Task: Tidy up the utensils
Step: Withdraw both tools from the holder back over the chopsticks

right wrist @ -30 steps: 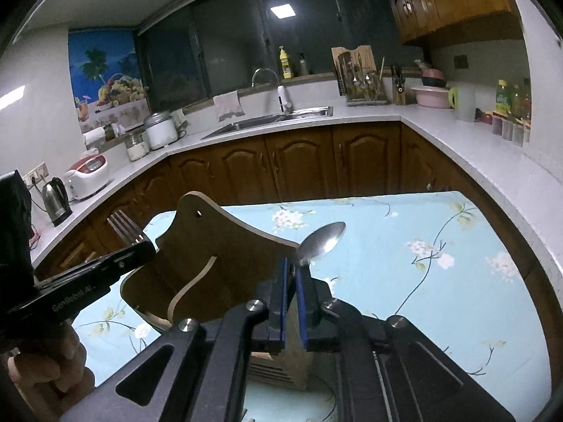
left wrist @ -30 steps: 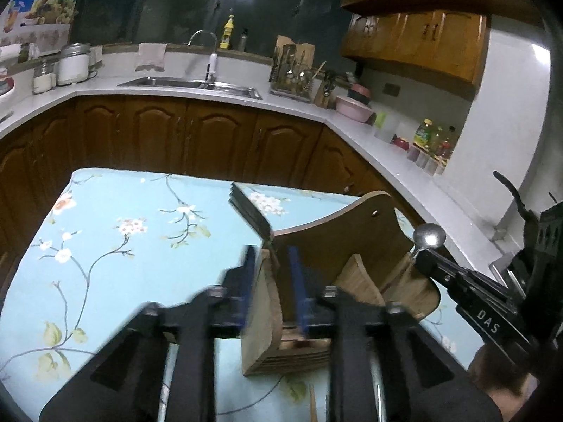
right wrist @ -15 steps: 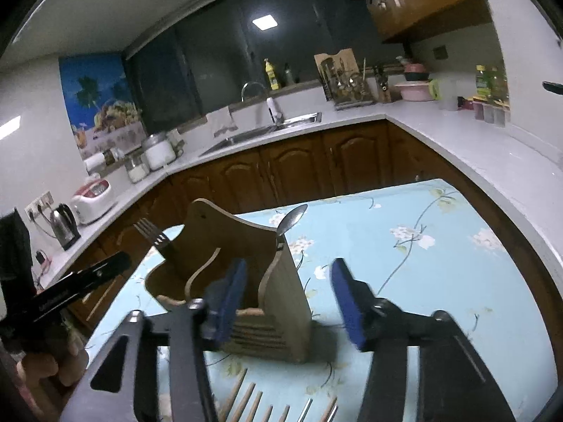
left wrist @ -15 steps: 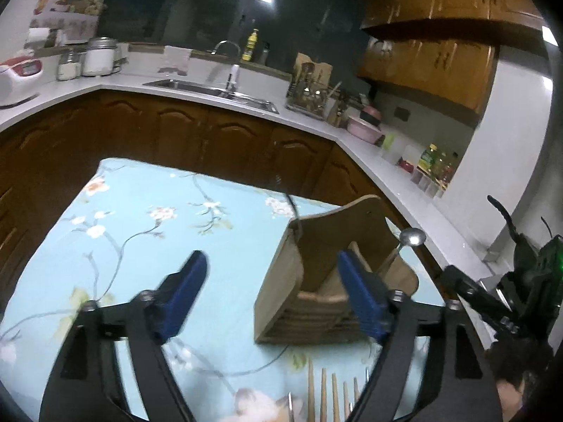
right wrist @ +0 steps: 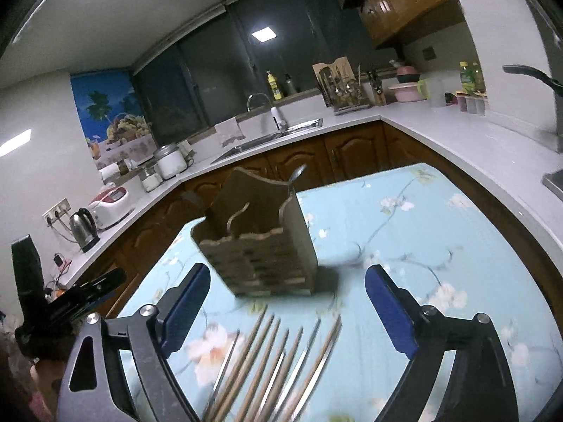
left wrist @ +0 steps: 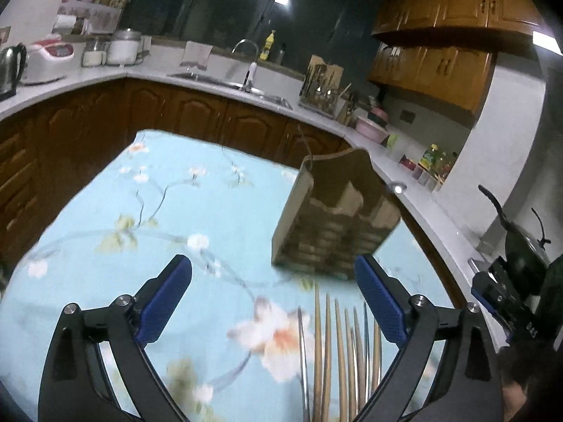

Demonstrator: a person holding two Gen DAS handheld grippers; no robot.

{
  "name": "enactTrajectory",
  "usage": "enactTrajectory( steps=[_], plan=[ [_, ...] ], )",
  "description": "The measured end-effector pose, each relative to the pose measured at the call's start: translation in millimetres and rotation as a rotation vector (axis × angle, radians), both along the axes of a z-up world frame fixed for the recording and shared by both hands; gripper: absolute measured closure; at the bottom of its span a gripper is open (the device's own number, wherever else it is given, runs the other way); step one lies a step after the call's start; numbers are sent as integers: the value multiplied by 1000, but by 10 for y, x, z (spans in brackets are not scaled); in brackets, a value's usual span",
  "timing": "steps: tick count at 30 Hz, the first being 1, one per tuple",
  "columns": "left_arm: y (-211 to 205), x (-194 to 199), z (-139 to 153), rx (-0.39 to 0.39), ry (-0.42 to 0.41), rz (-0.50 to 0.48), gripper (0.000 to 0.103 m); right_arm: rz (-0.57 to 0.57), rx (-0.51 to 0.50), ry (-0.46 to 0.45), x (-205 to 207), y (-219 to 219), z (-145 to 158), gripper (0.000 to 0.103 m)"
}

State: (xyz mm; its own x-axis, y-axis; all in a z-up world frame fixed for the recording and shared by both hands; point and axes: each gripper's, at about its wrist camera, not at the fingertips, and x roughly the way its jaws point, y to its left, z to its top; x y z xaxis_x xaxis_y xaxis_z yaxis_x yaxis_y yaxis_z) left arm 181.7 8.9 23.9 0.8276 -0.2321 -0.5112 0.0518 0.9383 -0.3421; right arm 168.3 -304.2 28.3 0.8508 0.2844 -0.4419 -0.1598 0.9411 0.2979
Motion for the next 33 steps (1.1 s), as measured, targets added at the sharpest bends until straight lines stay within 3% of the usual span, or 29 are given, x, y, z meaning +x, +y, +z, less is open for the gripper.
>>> enactTrajectory(
  steps=[12, 33],
  plan=[
    [-11, -497, -415, 17, 111, -20, 7, -34, -2, 107, -526, -42, -402, 12],
    [-138, -197, -489, 86, 215, -70, 7, -12, -6, 168, -260, 74, -559, 13]
  ],
)
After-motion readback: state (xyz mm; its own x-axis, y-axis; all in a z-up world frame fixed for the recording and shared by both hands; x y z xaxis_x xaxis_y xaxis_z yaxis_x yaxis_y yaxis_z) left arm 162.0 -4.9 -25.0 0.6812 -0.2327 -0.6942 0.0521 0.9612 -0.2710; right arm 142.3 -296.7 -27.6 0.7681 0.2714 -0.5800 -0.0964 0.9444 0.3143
